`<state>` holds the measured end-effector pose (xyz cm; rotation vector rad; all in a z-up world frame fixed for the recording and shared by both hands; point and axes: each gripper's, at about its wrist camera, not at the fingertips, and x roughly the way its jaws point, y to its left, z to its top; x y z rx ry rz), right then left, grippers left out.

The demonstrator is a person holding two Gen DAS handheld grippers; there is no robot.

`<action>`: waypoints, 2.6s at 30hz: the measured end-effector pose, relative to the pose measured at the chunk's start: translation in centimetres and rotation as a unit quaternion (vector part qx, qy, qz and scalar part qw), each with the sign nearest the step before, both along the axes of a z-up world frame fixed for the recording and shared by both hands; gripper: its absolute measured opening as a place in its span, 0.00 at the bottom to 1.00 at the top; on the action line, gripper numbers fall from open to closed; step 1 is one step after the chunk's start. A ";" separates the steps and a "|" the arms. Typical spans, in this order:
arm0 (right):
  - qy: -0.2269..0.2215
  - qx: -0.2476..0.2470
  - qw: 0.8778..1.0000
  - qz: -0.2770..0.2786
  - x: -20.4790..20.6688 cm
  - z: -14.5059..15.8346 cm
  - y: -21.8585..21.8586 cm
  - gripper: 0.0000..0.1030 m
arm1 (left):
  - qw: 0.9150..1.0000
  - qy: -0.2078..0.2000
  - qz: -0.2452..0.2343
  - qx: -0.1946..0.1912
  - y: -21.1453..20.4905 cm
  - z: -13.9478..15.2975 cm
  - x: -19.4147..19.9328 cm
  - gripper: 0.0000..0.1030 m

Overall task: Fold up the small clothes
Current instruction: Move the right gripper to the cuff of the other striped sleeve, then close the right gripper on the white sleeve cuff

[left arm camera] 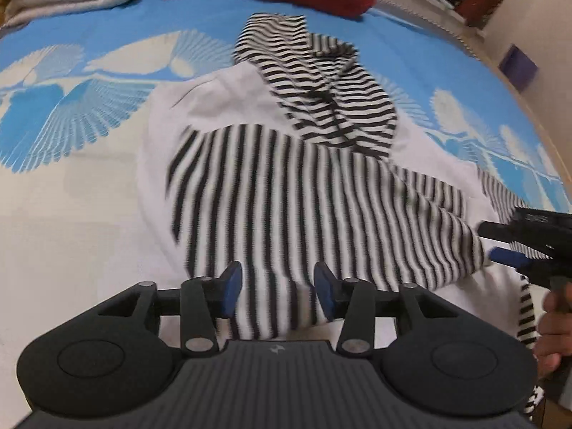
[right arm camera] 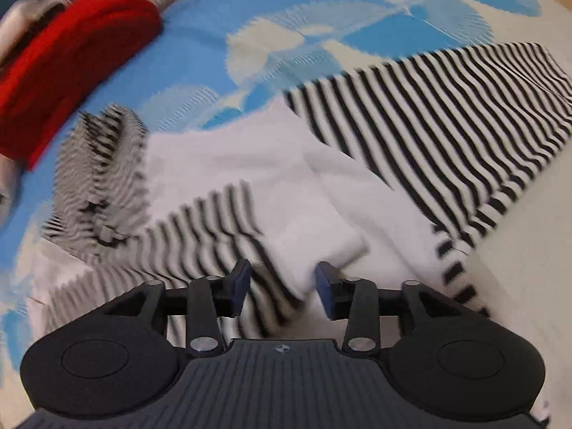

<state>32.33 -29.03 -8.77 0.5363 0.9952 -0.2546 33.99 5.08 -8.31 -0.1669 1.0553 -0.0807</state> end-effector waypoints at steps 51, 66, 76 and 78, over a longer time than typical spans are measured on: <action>-0.095 -0.124 0.986 -0.053 -7.4 6.2 -14.3 0.52 | 0.997 -0.074 0.002 0.026 -0.2 5.1 -2.7 0.59; -0.079 -0.090 0.988 -0.097 -7.9 3.3 -19.7 0.51 | 0.998 -0.058 -0.001 0.027 -0.3 4.0 -2.9 0.60; -0.079 -0.029 0.965 -0.247 -10.9 0.4 -28.5 0.51 | 0.998 -0.050 -0.004 0.027 -0.9 3.4 -2.4 0.60; -0.078 -0.013 0.958 -0.275 -11.2 -0.7 -29.7 0.51 | 0.998 -0.047 -0.004 0.029 -0.9 3.2 -2.3 0.60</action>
